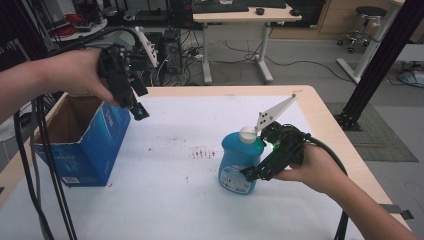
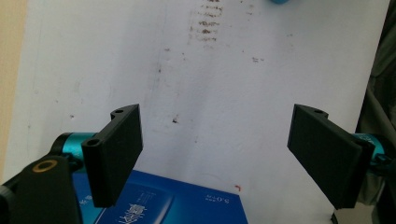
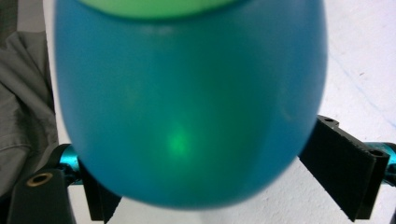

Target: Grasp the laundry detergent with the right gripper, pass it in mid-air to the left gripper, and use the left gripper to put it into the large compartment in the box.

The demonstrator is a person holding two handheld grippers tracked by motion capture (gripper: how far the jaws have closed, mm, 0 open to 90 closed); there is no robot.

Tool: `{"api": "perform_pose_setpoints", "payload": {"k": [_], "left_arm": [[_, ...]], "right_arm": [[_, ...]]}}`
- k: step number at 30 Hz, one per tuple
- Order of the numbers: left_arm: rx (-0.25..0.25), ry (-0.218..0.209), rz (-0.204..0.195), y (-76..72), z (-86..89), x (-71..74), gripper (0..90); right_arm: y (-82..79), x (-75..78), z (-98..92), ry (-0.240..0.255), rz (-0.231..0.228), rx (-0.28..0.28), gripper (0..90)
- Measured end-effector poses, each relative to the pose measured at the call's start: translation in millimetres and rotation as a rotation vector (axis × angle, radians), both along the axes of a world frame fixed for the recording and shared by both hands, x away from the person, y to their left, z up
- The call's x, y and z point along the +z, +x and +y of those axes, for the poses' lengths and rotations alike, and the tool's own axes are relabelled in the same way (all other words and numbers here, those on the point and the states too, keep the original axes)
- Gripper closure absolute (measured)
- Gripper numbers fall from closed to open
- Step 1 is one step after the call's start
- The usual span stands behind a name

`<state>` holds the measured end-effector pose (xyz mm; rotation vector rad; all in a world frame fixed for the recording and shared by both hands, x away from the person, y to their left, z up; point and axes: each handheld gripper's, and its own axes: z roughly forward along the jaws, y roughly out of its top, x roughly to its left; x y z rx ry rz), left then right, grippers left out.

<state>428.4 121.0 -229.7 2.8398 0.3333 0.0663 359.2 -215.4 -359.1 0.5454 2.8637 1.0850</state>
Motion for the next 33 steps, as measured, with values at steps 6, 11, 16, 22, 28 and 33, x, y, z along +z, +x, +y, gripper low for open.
{"api": "perform_pose_setpoints", "payload": {"k": [6, 11, 16, 22, 28, 33], "left_arm": [[0.002, -0.001, 0.001, -0.4, -0.7, -0.4, 18.2], [0.0, 0.002, 0.004, -0.4, -1.1, -0.7, 18.2], [0.0, 0.0, 0.003, -0.5, -1.2, -0.6, 18.2], [0.002, 0.0, 0.001, -0.6, -0.7, -0.8, 18.2], [0.002, 0.0, 0.0, -0.9, -0.1, -0.7, 18.2], [-0.001, 0.001, -0.002, -1.0, -0.1, -0.7, 18.2]], "right_arm": [[-1.4, -0.6, 0.9, 0.009, -0.015, -0.005, 19.5], [-1.6, -3.6, 1.8, 0.002, -0.027, -0.025, 19.6], [-1.6, -4.2, 2.3, 0.003, -0.032, -0.032, 19.8], [-1.8, -3.8, 1.6, 0.008, -0.041, -0.043, 20.0], [-3.4, -3.6, 1.5, 0.014, -0.049, -0.018, 26.7], [-3.7, -3.9, 1.7, 0.013, -0.05, -0.023, 26.8]]}}
